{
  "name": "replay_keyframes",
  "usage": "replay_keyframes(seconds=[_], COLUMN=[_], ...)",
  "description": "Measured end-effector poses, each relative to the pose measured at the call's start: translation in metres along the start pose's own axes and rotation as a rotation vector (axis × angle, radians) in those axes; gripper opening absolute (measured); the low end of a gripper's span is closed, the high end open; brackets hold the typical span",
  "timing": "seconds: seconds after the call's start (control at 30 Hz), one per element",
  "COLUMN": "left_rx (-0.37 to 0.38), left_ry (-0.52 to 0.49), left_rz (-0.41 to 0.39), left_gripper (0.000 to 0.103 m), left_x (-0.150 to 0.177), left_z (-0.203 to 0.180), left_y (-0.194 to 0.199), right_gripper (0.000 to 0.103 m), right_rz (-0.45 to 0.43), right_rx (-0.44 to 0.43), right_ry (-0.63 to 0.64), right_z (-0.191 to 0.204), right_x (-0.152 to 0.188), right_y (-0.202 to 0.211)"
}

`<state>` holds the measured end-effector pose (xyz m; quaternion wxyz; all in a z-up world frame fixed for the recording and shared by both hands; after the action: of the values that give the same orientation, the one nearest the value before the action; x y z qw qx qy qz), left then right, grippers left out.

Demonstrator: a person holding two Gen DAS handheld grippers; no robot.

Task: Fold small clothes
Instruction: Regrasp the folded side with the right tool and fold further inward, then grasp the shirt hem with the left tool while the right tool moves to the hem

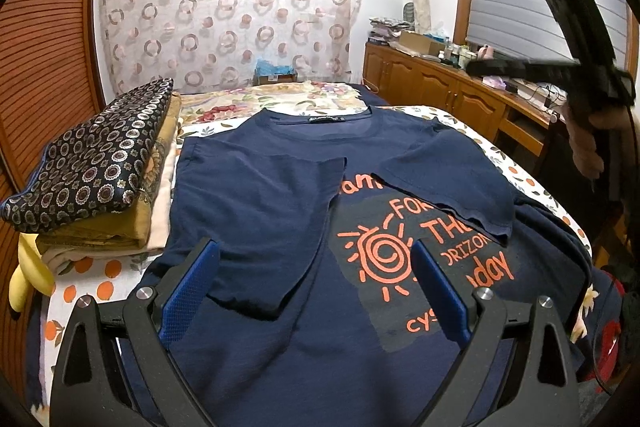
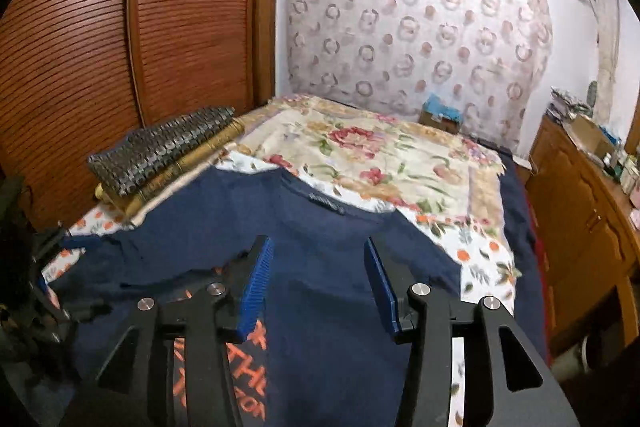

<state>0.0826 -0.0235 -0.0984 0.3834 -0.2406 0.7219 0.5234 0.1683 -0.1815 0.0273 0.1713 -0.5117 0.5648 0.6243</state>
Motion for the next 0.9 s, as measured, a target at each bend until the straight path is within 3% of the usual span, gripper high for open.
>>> replay_keyframes(seconds=[0.33, 0.4, 0.57, 0.73, 0.9], left_rx=[-0.008, -0.016, -0.041, -0.071, -0.103], left_ry=[0.013, 0.007, -0.003, -0.018, -0.015], left_rz=[0.004, 0.005, 0.006, 0.014, 0.026], left_gripper=[0.097, 0.097, 0.097, 0.097, 0.097], left_x=[0.001, -0.001, -0.013, -0.033, -0.05], left_z=[0.006, 0.008, 0.02, 0.039, 0.062], left_y=[-0.004, -0.004, -0.01, -0.021, -0.033], right_gripper=[0.05, 0.058, 0.063, 0.071, 0.072], right_rz=[0.147, 0.18, 0.236, 0.237, 0.24], right_rx=[0.056, 0.062, 0.074, 0.085, 0.112], right_ry=[-0.061, -0.077, -0.111, -0.138, -0.125], right_z=[-0.031, -0.033, -0.041, -0.049, -0.056], right_x=[0.056, 0.059, 0.058, 0.045, 0.039], right_y=[-0.033, -0.048, -0.085, -0.103, -0.123])
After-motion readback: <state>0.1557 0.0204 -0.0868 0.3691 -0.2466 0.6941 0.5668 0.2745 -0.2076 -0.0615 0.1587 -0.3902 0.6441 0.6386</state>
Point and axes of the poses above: each gripper's, at about its wrist camera, not at the fingertips, and y roughly against the way its jaws point, z to its left, x to its underside, the point moved 5 cm from there along -y, roughly the way its jaws point, and after that the axes turned 9 degrees about x, right-handed, at the moved point
